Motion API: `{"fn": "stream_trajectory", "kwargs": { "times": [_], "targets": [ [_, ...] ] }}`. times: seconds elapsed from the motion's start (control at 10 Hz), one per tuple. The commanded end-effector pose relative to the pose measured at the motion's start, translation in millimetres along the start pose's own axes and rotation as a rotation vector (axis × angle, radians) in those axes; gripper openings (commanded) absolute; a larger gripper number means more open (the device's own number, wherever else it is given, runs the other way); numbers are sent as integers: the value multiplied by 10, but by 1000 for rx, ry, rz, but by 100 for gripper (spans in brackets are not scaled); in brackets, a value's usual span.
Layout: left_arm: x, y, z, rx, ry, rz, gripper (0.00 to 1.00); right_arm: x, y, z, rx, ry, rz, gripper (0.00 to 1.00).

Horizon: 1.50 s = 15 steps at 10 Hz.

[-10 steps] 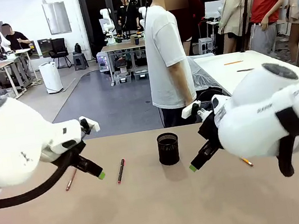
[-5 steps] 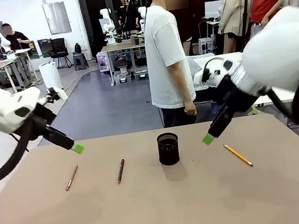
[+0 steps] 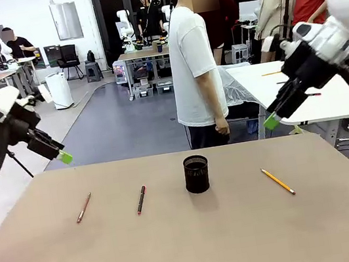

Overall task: Place the pens into the pen holder.
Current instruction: Pick up a writing instrument from the table and place it into the Pen holder.

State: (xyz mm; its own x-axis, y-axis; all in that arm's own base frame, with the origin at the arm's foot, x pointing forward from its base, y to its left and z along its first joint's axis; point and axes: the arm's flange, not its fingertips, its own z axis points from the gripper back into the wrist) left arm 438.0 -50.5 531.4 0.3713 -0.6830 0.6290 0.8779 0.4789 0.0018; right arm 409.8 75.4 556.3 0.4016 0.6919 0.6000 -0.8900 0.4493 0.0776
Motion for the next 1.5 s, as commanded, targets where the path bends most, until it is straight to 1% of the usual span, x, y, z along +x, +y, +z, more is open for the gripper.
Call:
{"fn": "stream_trajectory", "kwargs": {
  "times": [0.0,0.1,0.2,0.4,0.6,0.8,1.0,1.1,1.4],
  "targets": [
    [59,148,99,1,-49,-7,100,-28,-203,89,9,-38,60,100],
    [77,205,162,17,-57,3,100,-30,-264,192,-26,-52,86,100],
    [97,258,224,13,-72,1,100,-39,-312,303,-29,-78,95,100],
    [180,315,332,41,-75,0,100,-86,-463,490,-32,-134,67,100],
    [248,317,416,49,-94,-15,100,-111,-509,587,-33,-173,68,100],
    [289,310,457,66,-95,-17,100,-84,-499,559,-44,-159,57,100],
    [294,292,451,81,-112,-7,100,-109,-502,475,-104,-163,65,100],
    [305,280,464,78,-78,-3,100,-125,-469,565,-57,-140,32,100],
    [305,280,464,78,-78,-3,100,-125,-469,565,-57,-140,32,100]
  ]
}}
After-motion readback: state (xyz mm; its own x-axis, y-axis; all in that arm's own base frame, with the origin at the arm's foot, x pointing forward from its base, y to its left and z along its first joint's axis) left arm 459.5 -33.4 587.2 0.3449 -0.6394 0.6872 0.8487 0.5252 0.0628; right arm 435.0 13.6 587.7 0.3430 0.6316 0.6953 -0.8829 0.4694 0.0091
